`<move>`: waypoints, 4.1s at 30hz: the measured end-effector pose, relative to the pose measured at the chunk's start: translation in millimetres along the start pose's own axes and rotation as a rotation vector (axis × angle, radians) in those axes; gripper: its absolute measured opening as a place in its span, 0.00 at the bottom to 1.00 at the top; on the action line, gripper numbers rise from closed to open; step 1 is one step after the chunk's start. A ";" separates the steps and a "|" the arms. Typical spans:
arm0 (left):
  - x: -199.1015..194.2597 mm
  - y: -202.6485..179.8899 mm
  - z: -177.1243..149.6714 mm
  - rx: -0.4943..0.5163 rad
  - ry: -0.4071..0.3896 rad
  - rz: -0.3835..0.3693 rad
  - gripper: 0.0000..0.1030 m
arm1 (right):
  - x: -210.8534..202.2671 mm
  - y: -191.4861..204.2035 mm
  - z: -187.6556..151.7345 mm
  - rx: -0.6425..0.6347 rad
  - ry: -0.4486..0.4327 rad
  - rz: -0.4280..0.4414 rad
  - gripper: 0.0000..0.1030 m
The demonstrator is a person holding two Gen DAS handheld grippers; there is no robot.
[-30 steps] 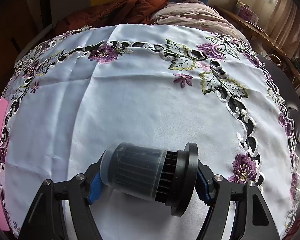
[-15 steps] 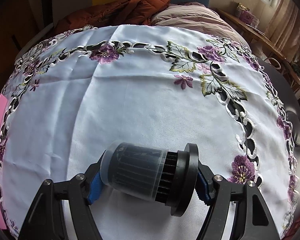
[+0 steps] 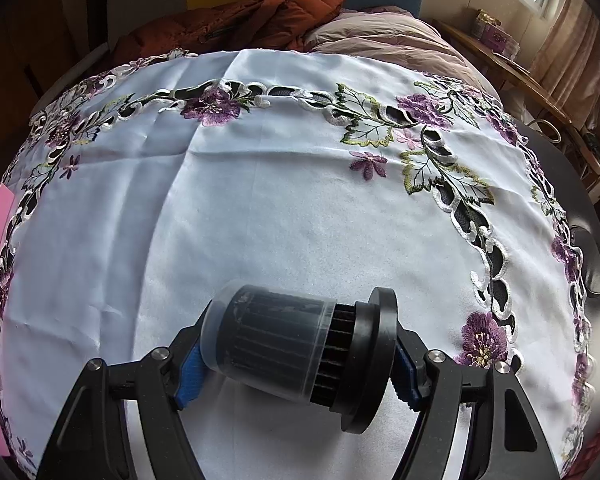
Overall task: Organize rigid objects
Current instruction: 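Carry the purple sponge into the tray with the left tool and release, then carry the black cup with the right tool into the tray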
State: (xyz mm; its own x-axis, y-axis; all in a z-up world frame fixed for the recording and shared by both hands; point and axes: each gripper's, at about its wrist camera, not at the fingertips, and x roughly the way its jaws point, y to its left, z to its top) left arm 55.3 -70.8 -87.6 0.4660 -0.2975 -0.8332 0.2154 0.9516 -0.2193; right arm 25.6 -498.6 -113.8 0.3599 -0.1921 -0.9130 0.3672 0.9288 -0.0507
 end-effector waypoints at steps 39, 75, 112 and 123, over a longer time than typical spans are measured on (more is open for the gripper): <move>-60.2 -2.6 -2.9 0.053 -0.142 0.098 0.40 | -7.7 13.8 -4.5 -0.075 -0.031 -0.064 0.71; -78.3 57.0 -2.9 -0.121 -0.207 0.190 0.40 | -88.6 159.7 -41.8 -0.259 -0.145 0.301 0.71; -135.1 77.1 13.4 -0.173 -0.383 0.427 0.40 | -102.5 307.0 -127.6 -0.667 -0.140 0.465 0.74; -143.4 85.7 15.1 -0.206 -0.395 0.452 0.40 | -112.1 291.4 -120.6 -0.592 -0.173 0.501 0.80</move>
State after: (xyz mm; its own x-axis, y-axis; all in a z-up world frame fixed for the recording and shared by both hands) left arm 19.9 52.2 20.7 0.7623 0.1680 -0.6250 -0.2273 0.9737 -0.0156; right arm -11.2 -168.1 -75.0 0.5077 0.2916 -0.8107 -0.3728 0.9227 0.0984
